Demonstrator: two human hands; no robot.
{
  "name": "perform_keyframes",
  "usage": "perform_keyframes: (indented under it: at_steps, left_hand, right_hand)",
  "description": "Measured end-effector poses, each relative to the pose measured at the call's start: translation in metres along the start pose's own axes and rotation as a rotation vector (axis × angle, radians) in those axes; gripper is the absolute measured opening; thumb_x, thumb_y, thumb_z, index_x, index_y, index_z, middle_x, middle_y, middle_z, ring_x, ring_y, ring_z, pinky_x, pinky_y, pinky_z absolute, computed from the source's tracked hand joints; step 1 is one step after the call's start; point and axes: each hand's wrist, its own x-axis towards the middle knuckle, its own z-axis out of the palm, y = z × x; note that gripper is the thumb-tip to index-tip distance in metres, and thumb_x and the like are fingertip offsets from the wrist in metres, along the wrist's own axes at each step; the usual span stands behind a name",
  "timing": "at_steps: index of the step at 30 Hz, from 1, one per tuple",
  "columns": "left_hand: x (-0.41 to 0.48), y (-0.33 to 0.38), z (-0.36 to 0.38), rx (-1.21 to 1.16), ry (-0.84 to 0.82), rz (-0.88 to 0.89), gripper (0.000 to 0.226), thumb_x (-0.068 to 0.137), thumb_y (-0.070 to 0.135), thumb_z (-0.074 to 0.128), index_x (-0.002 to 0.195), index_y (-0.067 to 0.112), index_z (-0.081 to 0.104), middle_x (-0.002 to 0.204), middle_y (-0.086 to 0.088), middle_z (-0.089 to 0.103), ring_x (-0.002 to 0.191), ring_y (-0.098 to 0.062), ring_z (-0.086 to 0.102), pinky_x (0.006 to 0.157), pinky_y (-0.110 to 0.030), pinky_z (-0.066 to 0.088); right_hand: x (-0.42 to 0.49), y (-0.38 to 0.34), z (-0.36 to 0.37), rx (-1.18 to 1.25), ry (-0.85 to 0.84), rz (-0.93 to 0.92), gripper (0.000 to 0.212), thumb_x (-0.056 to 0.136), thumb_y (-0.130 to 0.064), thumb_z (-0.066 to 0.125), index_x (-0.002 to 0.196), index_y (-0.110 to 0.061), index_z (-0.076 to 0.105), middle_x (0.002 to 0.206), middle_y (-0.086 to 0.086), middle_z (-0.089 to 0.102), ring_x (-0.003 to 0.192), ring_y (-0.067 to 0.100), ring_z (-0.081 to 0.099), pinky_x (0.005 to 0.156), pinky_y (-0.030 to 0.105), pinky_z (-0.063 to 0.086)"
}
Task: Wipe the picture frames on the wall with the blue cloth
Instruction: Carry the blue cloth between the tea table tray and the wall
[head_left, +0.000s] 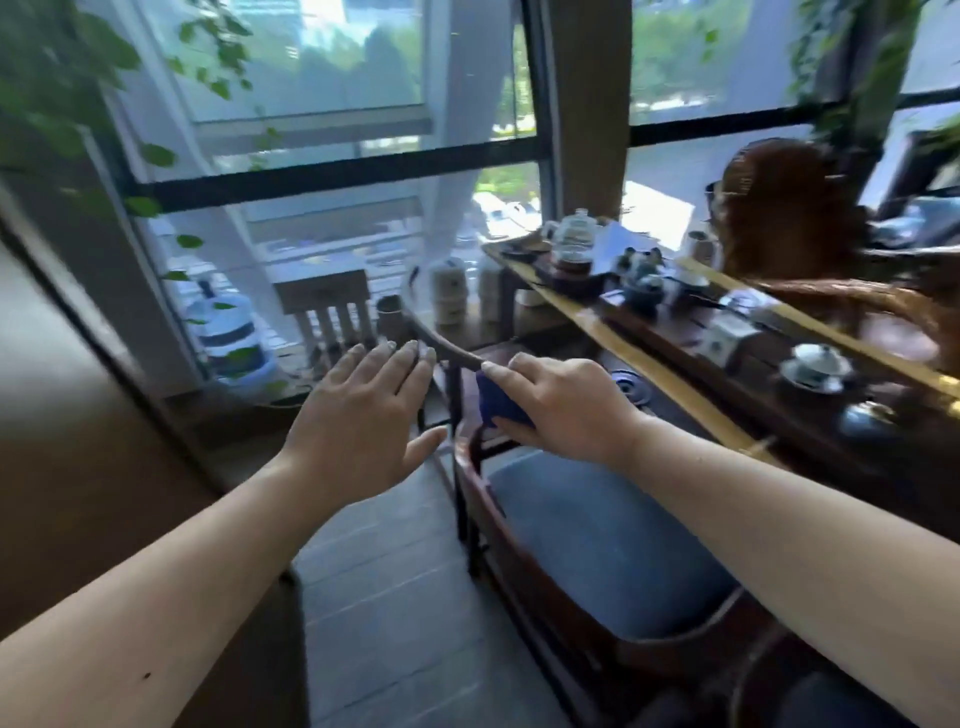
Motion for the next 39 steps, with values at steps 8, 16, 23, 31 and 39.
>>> perform_keyframes:
  at_steps: [8, 16, 23, 31, 39]
  left_hand:
    - [0.051, 0.135, 0.011, -0.141, 0.019, 0.331, 0.077, 0.087, 0.060, 0.038, 0.139, 0.004, 0.047, 0.139, -0.018, 0.054, 0.127, -0.035, 0.051, 0.106, -0.051, 0.041]
    - [0.085, 0.300, 0.020, -0.189, -0.025, 0.569, 0.083, 0.088, 0.066, 0.029, 0.143, 0.005, 0.041, 0.146, -0.017, 0.047, 0.135, -0.035, 0.043, 0.110, -0.053, 0.036]
    - [0.102, 0.431, 0.024, -0.182, -0.069, 0.711, 0.084, 0.088, 0.068, 0.025, 0.147, 0.008, 0.034, 0.153, -0.015, 0.037, 0.142, -0.032, 0.031, 0.115, -0.052, 0.027]
    - [0.123, 0.533, 0.055, -0.225, -0.100, 0.799, 0.080, 0.087, 0.064, 0.039, 0.143, 0.007, 0.041, 0.149, -0.017, 0.042, 0.139, -0.033, 0.037, 0.112, -0.055, 0.031]
    - [0.149, 0.594, 0.099, -0.206, -0.121, 0.834, 0.082, 0.088, 0.067, 0.032, 0.146, 0.009, 0.037, 0.151, -0.015, 0.040, 0.142, -0.032, 0.033, 0.114, -0.053, 0.029]
  right_hand:
    - [-0.170, 0.045, -0.033, -0.123, -0.135, 0.281, 0.057, 0.086, -0.047, 0.050, 0.127, -0.009, 0.055, 0.101, 0.005, 0.064, 0.076, 0.025, 0.066, 0.049, 0.036, 0.051]
    - [-0.336, 0.075, -0.061, -0.157, -0.199, 0.514, 0.057, 0.088, -0.049, 0.048, 0.128, -0.009, 0.054, 0.106, 0.006, 0.065, 0.084, 0.024, 0.066, 0.057, 0.036, 0.053]
    - [-0.475, 0.097, -0.073, -0.192, -0.288, 0.734, 0.054, 0.087, -0.048, 0.048, 0.125, -0.011, 0.057, 0.102, 0.005, 0.066, 0.080, 0.023, 0.066, 0.054, 0.032, 0.051]
    - [-0.607, 0.140, -0.043, -0.224, -0.428, 0.950, 0.052, 0.081, -0.045, 0.064, 0.120, -0.010, 0.062, 0.088, 0.005, 0.063, 0.068, 0.022, 0.063, 0.044, 0.028, 0.043]
    - [-0.672, 0.171, 0.006, -0.178, -0.411, 1.124, 0.052, 0.084, -0.042, 0.064, 0.123, -0.010, 0.057, 0.092, 0.008, 0.062, 0.076, 0.026, 0.061, 0.046, 0.032, 0.044]
